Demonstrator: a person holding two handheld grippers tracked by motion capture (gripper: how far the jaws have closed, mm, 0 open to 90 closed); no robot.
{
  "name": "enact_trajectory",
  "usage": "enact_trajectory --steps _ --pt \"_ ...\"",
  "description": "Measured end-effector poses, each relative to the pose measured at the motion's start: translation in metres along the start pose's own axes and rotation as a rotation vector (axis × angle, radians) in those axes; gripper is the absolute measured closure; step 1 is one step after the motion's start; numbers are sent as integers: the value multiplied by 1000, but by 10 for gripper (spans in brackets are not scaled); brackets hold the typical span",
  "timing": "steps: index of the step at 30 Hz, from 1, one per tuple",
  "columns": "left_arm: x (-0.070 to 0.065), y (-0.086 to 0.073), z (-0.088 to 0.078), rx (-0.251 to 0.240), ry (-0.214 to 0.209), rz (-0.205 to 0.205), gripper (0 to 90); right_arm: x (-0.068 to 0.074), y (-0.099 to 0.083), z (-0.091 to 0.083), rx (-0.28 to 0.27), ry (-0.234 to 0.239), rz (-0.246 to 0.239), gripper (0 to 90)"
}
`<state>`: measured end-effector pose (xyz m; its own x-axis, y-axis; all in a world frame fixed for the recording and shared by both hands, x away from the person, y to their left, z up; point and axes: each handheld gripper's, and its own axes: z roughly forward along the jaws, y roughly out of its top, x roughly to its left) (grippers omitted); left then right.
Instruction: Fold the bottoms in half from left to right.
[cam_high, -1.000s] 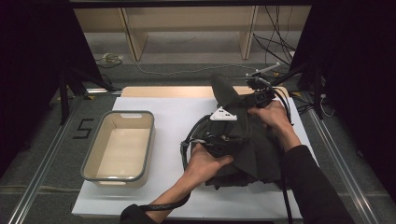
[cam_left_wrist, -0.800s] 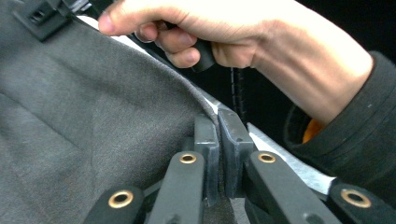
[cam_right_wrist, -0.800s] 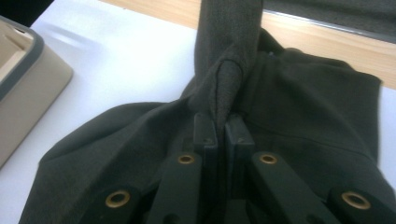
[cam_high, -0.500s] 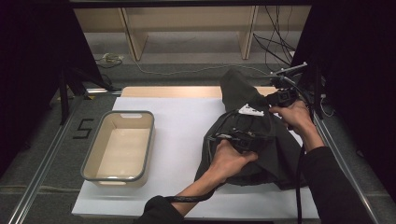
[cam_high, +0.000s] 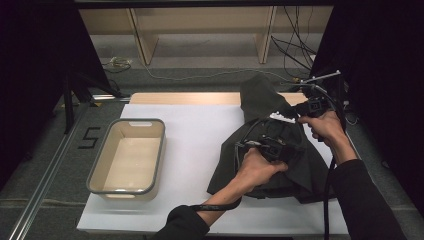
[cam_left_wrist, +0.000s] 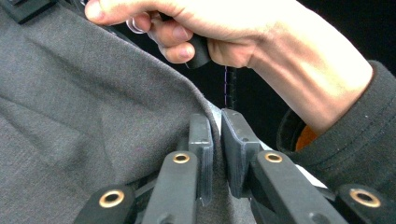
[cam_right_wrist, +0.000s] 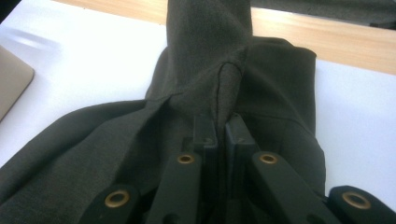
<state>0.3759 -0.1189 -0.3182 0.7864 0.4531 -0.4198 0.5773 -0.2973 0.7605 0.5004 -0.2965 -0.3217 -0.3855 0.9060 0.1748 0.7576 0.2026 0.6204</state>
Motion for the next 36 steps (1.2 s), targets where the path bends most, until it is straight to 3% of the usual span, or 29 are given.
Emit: enact_trajectory --steps 14,16,21,29,31,34,36 --pt "3 -1 16 30 -22 12 784 -17 -9 1 12 -1 23 858" --pt "5 -1 16 36 -39 0 783 -21 -11 2 9 -2 32 858" --pt "8 -4 2 24 -17 24 757 -34 -22 4 16 -8 59 857" --pt "23 -10 -30 48 125 112 579 -56 -37 10 38 -16 110 849" --pt "31 -14 -39 56 158 113 547 -60 -38 10 43 -21 117 846" --pt "44 -23 -51 53 187 77 508 -63 -41 13 53 -30 128 835" --pt "50 -30 -57 62 222 81 474 -64 -43 16 55 -34 134 825"
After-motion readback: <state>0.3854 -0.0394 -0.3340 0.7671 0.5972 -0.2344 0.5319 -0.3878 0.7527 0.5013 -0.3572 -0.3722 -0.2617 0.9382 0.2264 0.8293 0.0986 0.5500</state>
